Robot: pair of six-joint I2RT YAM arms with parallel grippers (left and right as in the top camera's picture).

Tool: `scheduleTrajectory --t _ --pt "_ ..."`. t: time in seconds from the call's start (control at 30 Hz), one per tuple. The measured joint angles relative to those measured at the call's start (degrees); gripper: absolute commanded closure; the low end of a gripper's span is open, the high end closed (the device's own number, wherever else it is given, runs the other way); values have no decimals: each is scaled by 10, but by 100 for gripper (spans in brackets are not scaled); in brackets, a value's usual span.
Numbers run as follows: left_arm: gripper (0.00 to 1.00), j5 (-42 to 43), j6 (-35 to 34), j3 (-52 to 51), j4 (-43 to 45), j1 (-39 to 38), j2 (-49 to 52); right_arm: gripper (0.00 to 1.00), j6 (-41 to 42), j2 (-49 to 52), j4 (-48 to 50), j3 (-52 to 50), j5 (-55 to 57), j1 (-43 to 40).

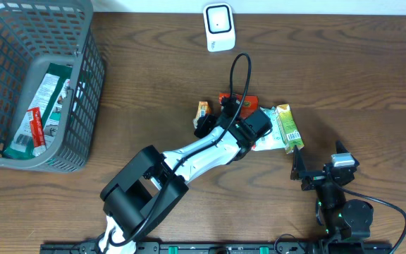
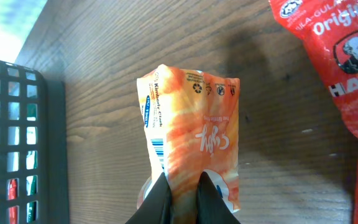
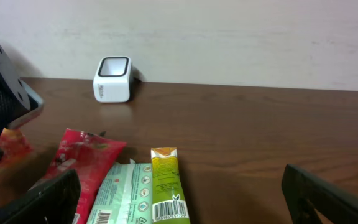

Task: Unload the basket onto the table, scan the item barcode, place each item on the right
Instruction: 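Lower the tissue pack beside the red bag and open the left gripper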

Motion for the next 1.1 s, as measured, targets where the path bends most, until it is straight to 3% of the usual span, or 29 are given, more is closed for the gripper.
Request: scheduleTrajectory --t 0.83,0.97,1.1 --pt "91 -21 0 0 16 -1 61 1 0 0 0 0 0 0" --pt "76 -22 1 0 17 -2 61 1 0 0 0 0 0 0" --pt "71 -22 3 0 17 -2 61 1 0 0 0 0 0 0"
